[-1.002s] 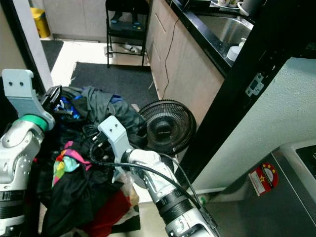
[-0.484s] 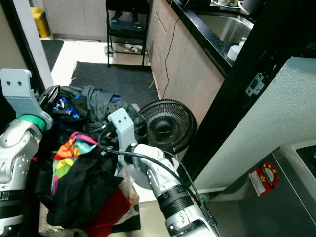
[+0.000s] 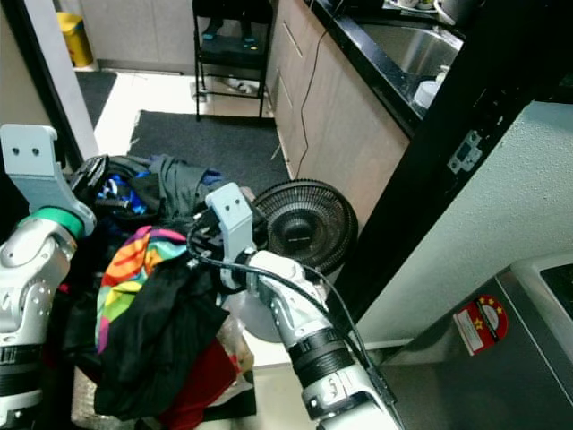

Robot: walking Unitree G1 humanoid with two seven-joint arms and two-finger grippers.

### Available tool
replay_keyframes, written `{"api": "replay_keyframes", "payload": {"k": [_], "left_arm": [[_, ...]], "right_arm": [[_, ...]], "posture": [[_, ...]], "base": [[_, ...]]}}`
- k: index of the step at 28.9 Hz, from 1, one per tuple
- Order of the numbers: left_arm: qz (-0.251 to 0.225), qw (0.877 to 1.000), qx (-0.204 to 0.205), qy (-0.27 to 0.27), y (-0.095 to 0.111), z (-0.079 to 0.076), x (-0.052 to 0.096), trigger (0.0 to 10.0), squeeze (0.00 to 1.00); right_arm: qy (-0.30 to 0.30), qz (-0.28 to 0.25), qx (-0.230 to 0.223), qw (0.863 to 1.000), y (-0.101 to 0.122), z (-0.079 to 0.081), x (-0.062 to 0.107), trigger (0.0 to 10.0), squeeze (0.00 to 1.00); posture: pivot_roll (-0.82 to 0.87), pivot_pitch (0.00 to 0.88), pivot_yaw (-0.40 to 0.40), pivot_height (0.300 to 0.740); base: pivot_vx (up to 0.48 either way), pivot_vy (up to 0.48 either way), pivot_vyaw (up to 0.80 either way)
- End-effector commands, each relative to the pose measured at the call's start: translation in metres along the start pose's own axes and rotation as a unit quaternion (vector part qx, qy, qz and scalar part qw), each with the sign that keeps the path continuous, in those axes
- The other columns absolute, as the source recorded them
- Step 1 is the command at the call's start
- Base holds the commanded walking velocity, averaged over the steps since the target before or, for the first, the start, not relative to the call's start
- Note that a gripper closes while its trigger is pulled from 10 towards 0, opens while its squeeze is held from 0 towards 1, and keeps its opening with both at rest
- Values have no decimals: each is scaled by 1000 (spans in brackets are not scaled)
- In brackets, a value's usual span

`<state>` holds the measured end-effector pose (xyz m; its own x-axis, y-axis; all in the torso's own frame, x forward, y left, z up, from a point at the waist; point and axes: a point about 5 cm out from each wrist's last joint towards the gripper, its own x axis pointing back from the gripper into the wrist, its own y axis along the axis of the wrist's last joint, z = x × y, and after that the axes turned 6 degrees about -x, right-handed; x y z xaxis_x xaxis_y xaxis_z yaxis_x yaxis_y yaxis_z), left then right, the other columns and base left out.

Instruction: Clothes washing

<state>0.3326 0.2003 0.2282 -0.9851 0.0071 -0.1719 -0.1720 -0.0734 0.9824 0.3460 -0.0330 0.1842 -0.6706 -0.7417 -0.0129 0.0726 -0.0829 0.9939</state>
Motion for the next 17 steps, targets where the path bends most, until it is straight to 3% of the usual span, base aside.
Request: {"api": "replay_keyframes", "payload": {"k": [1, 3, 4, 7, 8, 9, 11, 13, 14, 17], "left_arm": [[7, 1000, 2, -5, -1, -2, -1, 10000, 0], [7, 1000, 2, -5, -1, -2, -1, 10000, 0], [-2, 1000, 2, -8, 4, -3, -1, 10000, 0], [-2, 1000, 2, -8, 4, -3, -1, 10000, 0], [-16, 1000, -2, -15, 12, -6, -2, 10000, 0], [-16, 1000, -2, -15, 12, -6, -2, 10000, 0], [-45, 999, -6, -27, 29, -11, -5, 10000, 0], [-62, 998, -3, -32, 39, -12, -8, 10000, 0], [-69, 997, -2, -34, 43, -13, -8, 10000, 0], [-78, 996, -1, -36, 49, -13, -8, 10000, 0]], "right_arm": [[-50, -106, 68, 991, 52, -13, 5, 10000, 0], [-50, -106, 68, 991, 52, -13, 5, 10000, 0], [-105, -185, 120, 970, 95, -26, 17, 10000, 0], [-105, -185, 120, 970, 95, -26, 17, 10000, 0], [-154, -254, 158, 942, 131, -36, 33, 10000, 0], [-154, -254, 158, 942, 131, -36, 33, 10000, 0], [-228, -348, 219, 883, 180, -46, 68, 10000, 0], [-267, -391, 253, 844, 201, -48, 88, 10000, 0], [-276, -406, 254, 833, 207, -48, 96, 10000, 0], [-279, -419, 252, 826, 210, -47, 104, 10000, 0]], "posture": [[73, 6, -12, 740], [73, 6, -12, 740], [72, 0, -8, 740], [72, 0, -8, 740], [70, 0, -3, 740], [70, 0, -3, 740], [64, 0, 7, 740], [64, 0, 9, 740], [65, 0, 14, 740], [66, 0, 12, 740]], "base": [[0, 0, 0], [0, 0, 0], [0, 0, 0], [0, 0, 0], [0, 0, 0], [0, 0, 0], [0, 0, 0], [0, 0, 0], [0, 0, 0], [0, 0, 0]]}}
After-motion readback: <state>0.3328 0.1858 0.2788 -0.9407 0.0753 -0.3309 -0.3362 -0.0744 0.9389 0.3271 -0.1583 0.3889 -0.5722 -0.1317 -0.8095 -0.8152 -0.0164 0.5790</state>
